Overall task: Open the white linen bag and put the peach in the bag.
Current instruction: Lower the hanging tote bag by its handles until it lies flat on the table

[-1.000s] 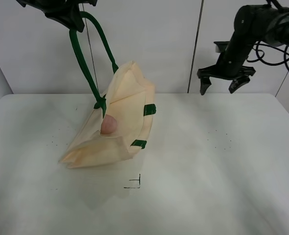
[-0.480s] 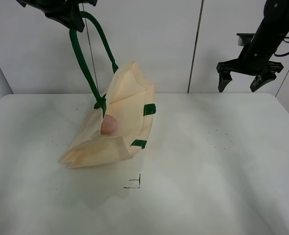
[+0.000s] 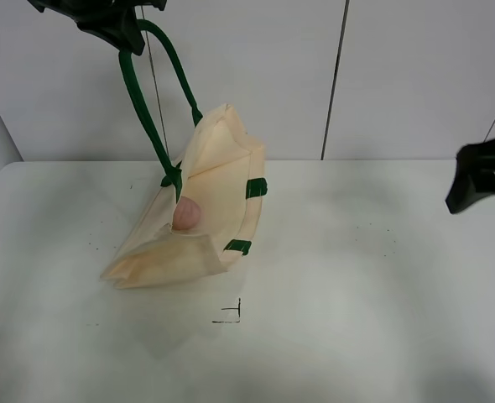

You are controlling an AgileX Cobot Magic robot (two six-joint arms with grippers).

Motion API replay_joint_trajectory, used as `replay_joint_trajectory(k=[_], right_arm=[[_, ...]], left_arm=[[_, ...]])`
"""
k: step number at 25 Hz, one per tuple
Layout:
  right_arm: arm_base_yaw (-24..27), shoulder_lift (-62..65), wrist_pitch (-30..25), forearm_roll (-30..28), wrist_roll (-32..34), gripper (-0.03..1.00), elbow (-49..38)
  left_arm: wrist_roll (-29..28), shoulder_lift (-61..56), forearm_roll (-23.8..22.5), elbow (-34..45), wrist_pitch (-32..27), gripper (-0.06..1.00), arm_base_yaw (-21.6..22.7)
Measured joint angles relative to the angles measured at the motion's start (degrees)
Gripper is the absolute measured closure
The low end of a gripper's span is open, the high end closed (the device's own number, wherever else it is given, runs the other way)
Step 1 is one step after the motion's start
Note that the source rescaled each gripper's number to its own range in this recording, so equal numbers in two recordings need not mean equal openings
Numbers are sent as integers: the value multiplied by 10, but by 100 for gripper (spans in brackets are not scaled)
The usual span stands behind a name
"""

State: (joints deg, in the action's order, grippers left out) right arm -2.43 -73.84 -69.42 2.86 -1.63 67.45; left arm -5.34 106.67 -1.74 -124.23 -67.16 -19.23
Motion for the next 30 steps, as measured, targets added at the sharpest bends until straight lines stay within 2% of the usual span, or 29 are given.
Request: replay_joint_trajectory(k=[7, 13, 15, 20, 26, 30], right_arm=[[0, 289, 3, 0, 0, -3, -218], [0, 531, 87, 0, 1, -3, -339], [0, 587, 99, 0, 2, -3, -369], [0, 668, 104, -8, 2, -3, -386], [1, 674, 104, -9, 2, -3, -386], [23, 688, 104, -10, 2, -3, -386]], left_arm=[[0, 0, 2, 0, 0, 94, 0], [0, 0, 3, 0, 0, 94, 0], [0, 0, 3, 0, 0, 94, 0], [0, 0, 3, 0, 0, 94, 0], [0, 0, 3, 0, 0, 94, 0], [0, 0, 3, 0, 0, 94, 0]])
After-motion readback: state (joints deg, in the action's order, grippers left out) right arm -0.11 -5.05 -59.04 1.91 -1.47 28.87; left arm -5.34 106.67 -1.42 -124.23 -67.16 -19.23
